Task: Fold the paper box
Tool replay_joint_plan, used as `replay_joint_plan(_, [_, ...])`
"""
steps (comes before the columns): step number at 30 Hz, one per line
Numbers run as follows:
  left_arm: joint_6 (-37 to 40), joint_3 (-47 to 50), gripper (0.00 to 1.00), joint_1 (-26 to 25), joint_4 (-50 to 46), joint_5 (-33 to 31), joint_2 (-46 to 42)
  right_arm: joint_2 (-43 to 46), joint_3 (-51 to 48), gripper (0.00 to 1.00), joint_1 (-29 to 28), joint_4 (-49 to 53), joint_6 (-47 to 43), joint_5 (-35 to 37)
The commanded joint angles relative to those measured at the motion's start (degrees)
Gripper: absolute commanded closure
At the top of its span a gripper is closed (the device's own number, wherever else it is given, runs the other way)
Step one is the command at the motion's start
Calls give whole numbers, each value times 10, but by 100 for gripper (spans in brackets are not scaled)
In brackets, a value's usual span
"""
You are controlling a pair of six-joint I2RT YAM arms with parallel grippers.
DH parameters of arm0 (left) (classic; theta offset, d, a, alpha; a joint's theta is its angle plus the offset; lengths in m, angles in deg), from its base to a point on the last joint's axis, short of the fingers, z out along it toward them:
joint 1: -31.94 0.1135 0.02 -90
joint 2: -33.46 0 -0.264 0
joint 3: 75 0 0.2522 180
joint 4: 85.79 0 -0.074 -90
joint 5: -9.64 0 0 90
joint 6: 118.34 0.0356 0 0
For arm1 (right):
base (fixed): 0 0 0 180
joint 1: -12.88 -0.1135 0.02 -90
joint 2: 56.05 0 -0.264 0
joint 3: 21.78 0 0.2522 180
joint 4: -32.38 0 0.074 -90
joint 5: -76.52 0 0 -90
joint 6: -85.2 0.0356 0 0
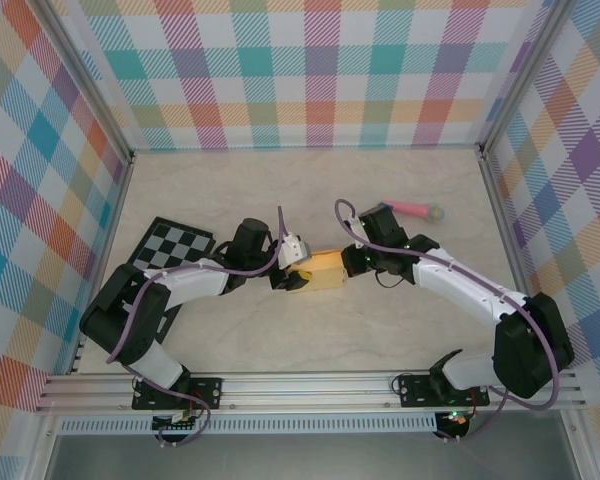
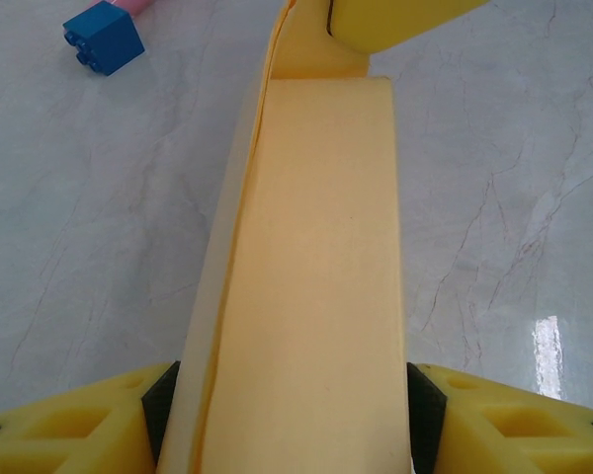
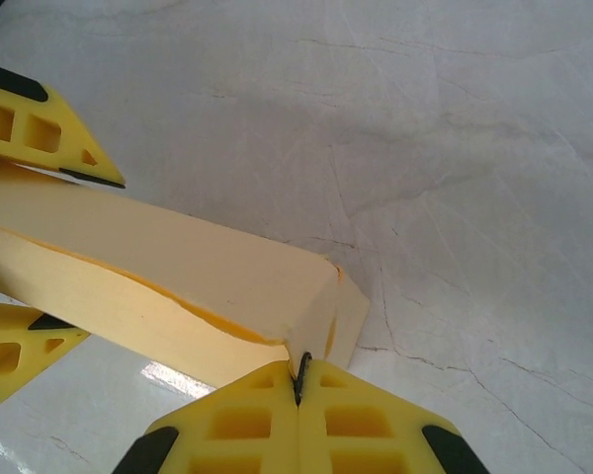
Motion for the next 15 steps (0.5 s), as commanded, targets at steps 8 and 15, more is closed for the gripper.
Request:
replay_joint_plan(8, [-4, -2, 39, -8, -3, -2, 13, 4, -5, 100, -9, -24, 45, -18])
replay_joint_plan(15, [0, -9, 39, -12, -8, -2, 19, 0, -3, 100, -9, -38, 56, -27])
